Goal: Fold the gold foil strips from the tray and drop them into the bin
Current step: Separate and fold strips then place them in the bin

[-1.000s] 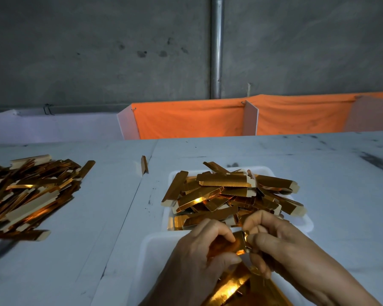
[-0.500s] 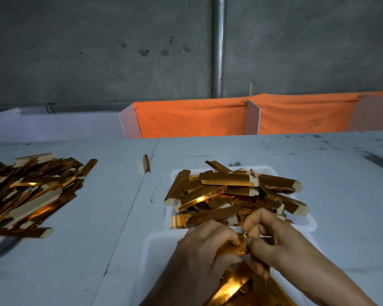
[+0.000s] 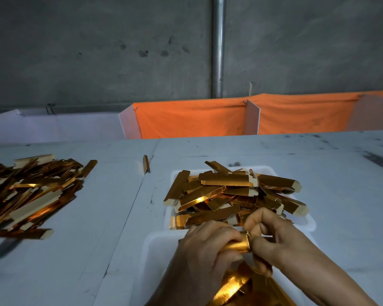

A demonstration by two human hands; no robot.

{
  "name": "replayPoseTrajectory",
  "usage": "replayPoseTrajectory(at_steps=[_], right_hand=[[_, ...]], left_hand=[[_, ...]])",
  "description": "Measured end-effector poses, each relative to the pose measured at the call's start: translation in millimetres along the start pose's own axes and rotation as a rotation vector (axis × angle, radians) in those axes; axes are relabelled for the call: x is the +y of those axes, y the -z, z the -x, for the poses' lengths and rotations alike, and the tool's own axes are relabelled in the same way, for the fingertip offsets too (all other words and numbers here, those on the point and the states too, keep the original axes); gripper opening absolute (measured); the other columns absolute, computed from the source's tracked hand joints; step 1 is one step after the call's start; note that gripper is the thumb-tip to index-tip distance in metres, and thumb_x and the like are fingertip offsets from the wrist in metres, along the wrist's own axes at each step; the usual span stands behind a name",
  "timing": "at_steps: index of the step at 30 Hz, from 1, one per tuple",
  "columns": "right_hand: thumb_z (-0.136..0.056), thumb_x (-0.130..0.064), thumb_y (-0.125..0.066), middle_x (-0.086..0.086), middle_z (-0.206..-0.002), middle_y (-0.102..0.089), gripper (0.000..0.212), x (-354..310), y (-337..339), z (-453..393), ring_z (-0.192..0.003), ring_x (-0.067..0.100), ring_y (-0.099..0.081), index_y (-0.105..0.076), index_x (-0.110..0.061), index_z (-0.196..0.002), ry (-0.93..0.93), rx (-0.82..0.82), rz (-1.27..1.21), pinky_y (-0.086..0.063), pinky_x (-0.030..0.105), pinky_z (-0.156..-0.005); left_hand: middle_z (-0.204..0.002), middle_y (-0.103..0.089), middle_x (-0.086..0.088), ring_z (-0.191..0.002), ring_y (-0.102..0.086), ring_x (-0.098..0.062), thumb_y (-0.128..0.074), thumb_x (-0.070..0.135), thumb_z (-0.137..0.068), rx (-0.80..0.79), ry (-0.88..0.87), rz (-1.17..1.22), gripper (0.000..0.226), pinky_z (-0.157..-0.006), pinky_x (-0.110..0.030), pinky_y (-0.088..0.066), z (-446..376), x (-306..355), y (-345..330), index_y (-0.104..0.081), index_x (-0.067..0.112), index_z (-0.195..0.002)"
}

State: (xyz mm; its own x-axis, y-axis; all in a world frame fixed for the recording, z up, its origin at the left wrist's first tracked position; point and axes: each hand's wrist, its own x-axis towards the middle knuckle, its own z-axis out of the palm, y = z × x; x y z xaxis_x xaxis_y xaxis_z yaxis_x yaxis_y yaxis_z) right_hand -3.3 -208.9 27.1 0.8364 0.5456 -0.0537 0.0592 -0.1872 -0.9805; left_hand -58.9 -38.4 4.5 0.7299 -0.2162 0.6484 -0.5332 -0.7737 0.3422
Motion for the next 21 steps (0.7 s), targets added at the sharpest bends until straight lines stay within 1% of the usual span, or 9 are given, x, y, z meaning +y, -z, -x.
replayPoseTrajectory(at_steps=[3, 5, 7, 10, 12, 15, 18, 20, 21], right_hand=[[-0.091, 0.0, -0.055, 0.004, -0.058, -0.055, 0.016, 1, 0, 0, -0.051, 0.017, -0.056, -0.056, -0.015, -0.095, 0.009, -0.004, 0.055, -0.047, 0.029, -0.054], [-0.093, -0.004, -0.055, 0.008, -0.061, -0.057, 0.013, 1, 1, 0, -0.053, 0.02, -0.057, -0.057, -0.016, -0.097, 0.015, -0.032, 0.026, -0.047, 0.029, -0.057], [-0.092, -0.011, -0.058, 0.011, -0.061, -0.057, 0.006, -3, 3, 2, -0.051, 0.021, -0.056, -0.06, -0.011, -0.097, 0.008, -0.086, -0.107, -0.047, 0.026, -0.054], [-0.082, -0.018, -0.06, 0.009, -0.06, -0.054, 0.017, -6, 7, 4, -0.046, 0.018, -0.055, -0.067, -0.009, -0.095, -0.009, -0.165, -0.372, -0.045, 0.023, -0.045], [-0.081, -0.019, -0.061, 0.008, -0.06, -0.053, 0.019, -8, 6, 4, -0.045, 0.017, -0.054, -0.07, -0.011, -0.096, 0.003, -0.202, -0.441, -0.044, 0.022, -0.043], [-0.077, -0.018, -0.065, 0.009, -0.058, -0.05, 0.02, -5, 5, 3, -0.044, 0.018, -0.051, -0.07, -0.012, -0.095, 0.006, -0.162, -0.428, -0.043, 0.022, -0.043], [-0.078, -0.011, -0.074, 0.01, -0.056, -0.05, 0.021, -3, 5, 1, -0.043, 0.02, -0.05, -0.064, -0.007, -0.097, 0.015, -0.108, -0.354, -0.042, 0.023, -0.043], [-0.072, -0.01, -0.065, 0.011, -0.056, -0.051, 0.028, 0, 6, 1, -0.044, 0.02, -0.051, -0.058, -0.003, -0.098, 0.017, -0.084, -0.295, -0.042, 0.023, -0.044], [-0.071, -0.01, -0.063, 0.012, -0.057, -0.052, 0.03, 0, 7, 1, -0.044, 0.02, -0.051, -0.055, -0.002, -0.098, 0.017, -0.074, -0.268, -0.042, 0.023, -0.044]], left_hand=[[-0.103, -0.067, 0.007, -0.1, -0.052, -0.002, -0.053, 0.032, -0.085, -0.027, -0.015, -0.036, 0.024, -0.07, -0.018, -0.052, 1, -2, 0, -0.069, 0.023, -0.101], [-0.105, -0.066, 0.008, -0.097, -0.056, 0.0, -0.054, 0.033, -0.086, -0.047, 0.016, -0.003, 0.024, -0.072, -0.021, -0.054, 2, -3, -1, -0.07, 0.022, -0.102], [-0.108, -0.065, 0.01, -0.101, -0.057, 0.001, -0.056, 0.036, -0.088, -0.05, 0.068, 0.101, 0.024, -0.077, -0.021, -0.054, 2, -4, 1, -0.069, 0.024, -0.105], [-0.108, -0.063, 0.018, -0.105, -0.057, 0.001, -0.06, 0.038, -0.085, -0.009, 0.125, 0.298, 0.023, -0.078, -0.012, -0.05, 2, -3, 7, -0.067, 0.032, -0.106], [-0.11, -0.061, 0.021, -0.106, -0.057, 0.0, -0.061, 0.043, -0.083, -0.004, 0.156, 0.36, 0.029, -0.079, -0.012, -0.049, 2, -3, 9, -0.06, 0.038, -0.112], [-0.108, -0.06, 0.023, -0.107, -0.055, 0.001, -0.06, 0.044, -0.083, -0.009, 0.156, 0.341, 0.031, -0.078, -0.01, -0.047, 1, -2, 9, -0.058, 0.039, -0.114], [-0.107, -0.059, 0.025, -0.107, -0.053, 0.003, -0.059, 0.044, -0.083, -0.018, 0.17, 0.309, 0.028, -0.078, -0.008, -0.046, 2, -2, 7, -0.06, 0.038, -0.11], [-0.107, -0.056, 0.028, -0.108, -0.05, 0.005, -0.058, 0.047, -0.082, -0.039, 0.184, 0.289, 0.021, -0.078, -0.008, -0.045, 2, -1, 6, -0.063, 0.042, -0.102], [-0.107, -0.054, 0.031, -0.109, -0.047, 0.007, -0.059, 0.049, -0.082, -0.055, 0.198, 0.281, 0.019, -0.079, -0.007, -0.045, 2, 0, 6, -0.058, 0.047, -0.101]])
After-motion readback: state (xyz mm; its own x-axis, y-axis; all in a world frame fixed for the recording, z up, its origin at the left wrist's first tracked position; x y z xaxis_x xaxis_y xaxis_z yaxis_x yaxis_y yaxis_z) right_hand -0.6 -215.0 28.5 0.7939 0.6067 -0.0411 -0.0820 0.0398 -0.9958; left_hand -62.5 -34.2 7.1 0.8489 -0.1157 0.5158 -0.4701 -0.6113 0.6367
